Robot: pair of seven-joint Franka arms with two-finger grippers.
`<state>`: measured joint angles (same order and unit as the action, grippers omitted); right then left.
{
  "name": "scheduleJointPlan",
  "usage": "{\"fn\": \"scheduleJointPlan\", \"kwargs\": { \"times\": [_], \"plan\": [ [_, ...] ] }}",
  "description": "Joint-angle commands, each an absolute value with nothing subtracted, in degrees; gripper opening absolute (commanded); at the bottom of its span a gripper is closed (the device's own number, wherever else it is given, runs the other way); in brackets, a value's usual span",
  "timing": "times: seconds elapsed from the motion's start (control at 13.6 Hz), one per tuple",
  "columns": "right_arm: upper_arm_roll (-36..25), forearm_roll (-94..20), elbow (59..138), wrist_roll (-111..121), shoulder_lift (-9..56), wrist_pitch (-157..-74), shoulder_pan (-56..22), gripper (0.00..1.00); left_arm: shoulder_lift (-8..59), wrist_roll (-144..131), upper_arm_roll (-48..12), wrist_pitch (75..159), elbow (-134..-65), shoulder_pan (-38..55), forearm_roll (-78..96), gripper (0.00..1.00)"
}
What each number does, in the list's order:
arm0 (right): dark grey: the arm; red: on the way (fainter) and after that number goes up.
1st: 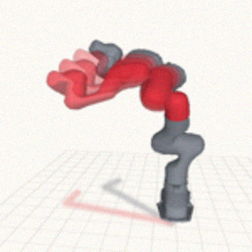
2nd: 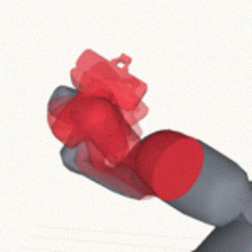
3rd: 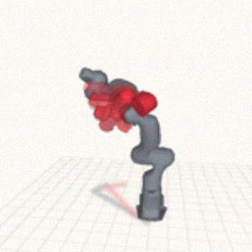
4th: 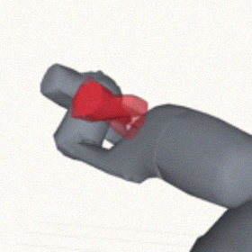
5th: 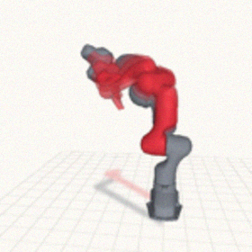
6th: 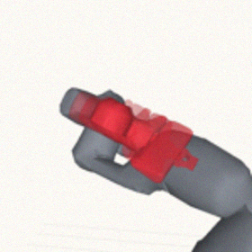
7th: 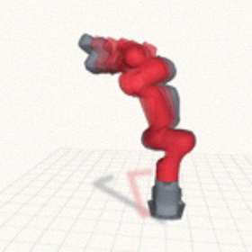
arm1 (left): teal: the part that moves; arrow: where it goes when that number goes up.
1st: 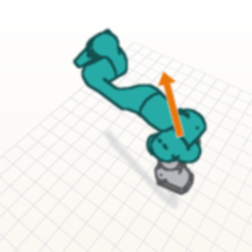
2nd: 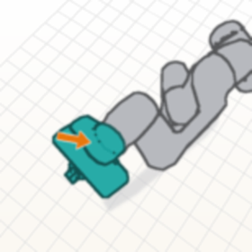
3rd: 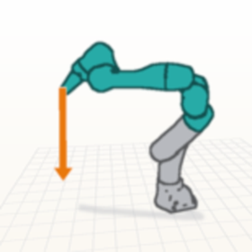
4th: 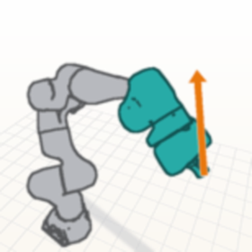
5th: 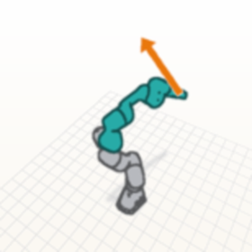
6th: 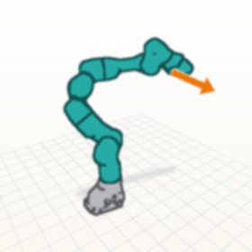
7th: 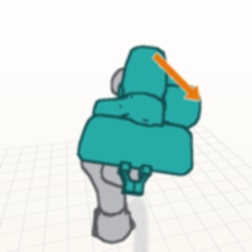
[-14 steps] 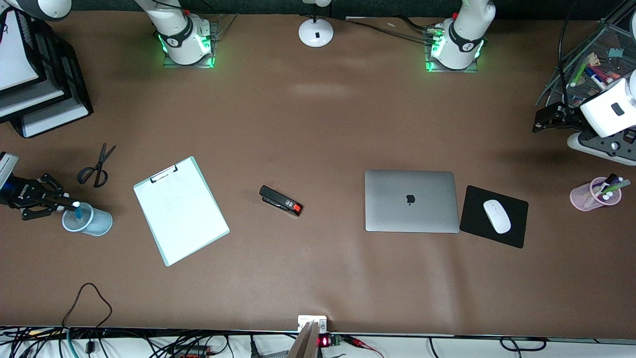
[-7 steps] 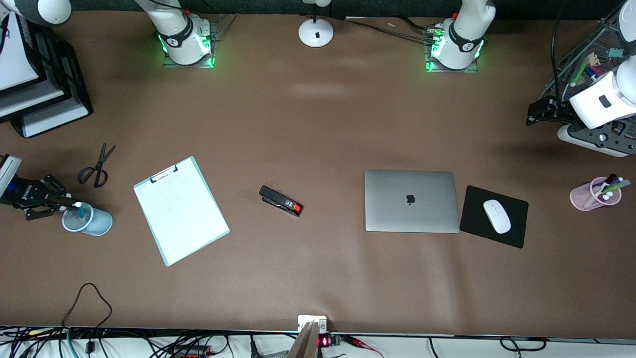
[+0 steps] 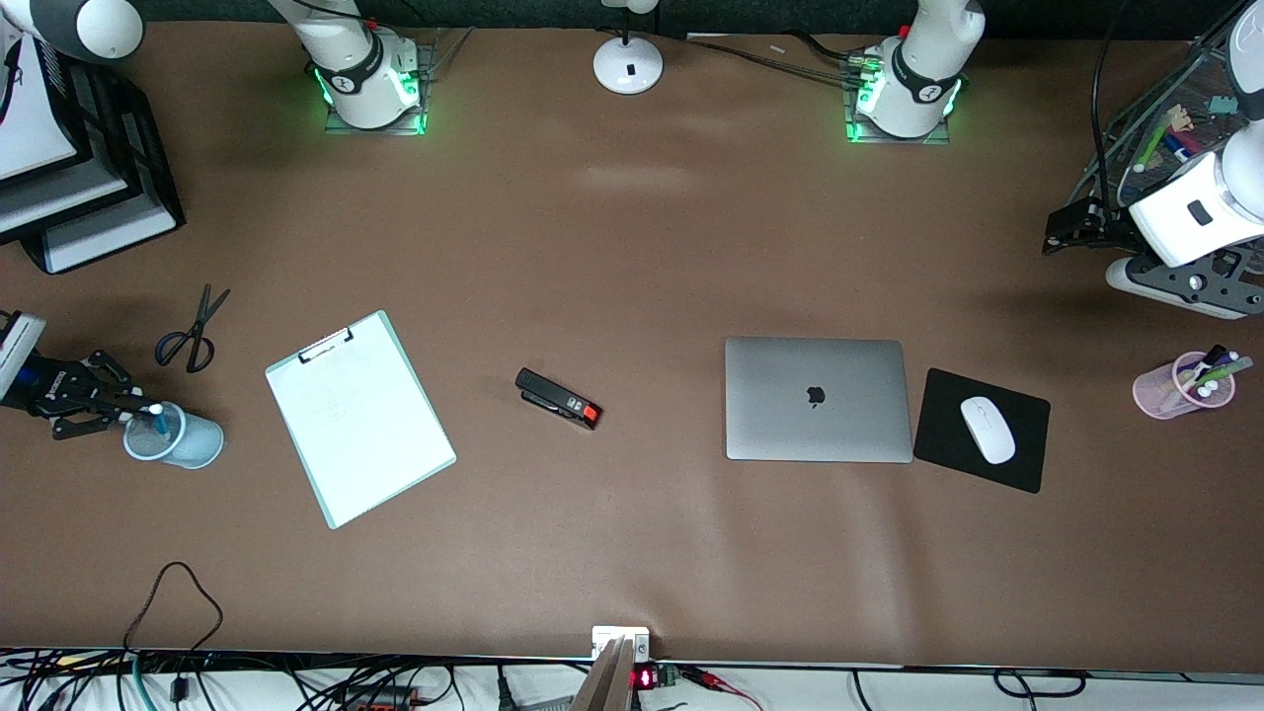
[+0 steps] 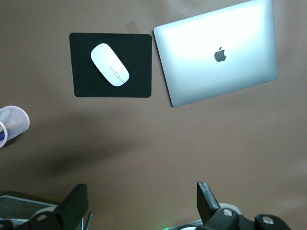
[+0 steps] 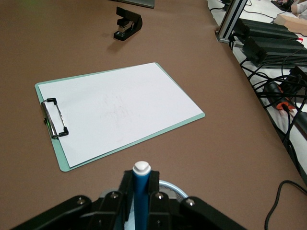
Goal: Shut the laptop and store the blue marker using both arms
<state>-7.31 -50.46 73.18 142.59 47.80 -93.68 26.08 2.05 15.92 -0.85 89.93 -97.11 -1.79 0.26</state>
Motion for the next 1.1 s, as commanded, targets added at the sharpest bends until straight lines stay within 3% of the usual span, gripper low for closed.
{"fn": "scheduleJointPlan", "kwargs": {
  "times": [0.0,0.07,0.15,0.22,1.03],
  "plan": [
    [-6.5,-51.5,71.19,142.65,49.39,-93.16,26.98,0.25,4.65,15.56,-0.18,88.51,-92.83,-1.67,0.79,1.0],
    [-6.5,-51.5,71.19,142.47,49.57,-93.16,26.98,0.52,4.92,15.47,-0.18,88.42,-92.38,-1.58,0.62,1.0],
    [-6.5,-51.5,71.19,142.47,49.57,-93.16,26.98,0.94,4.92,15.47,-0.26,88.5,-92.37,-1.58,0.7,1.0],
    [-6.5,-51.5,71.28,142.38,49.57,-92.9,26.98,1.0,5.01,15.47,-0.26,88.42,-92.37,-1.41,0.7,1.0],
    [-6.33,-49.14,71.19,125.52,42.99,-88.77,25.58,1.0,5.01,15.03,-0.26,88.51,-92.37,-1.58,0.79,1.0]
  ]
}}
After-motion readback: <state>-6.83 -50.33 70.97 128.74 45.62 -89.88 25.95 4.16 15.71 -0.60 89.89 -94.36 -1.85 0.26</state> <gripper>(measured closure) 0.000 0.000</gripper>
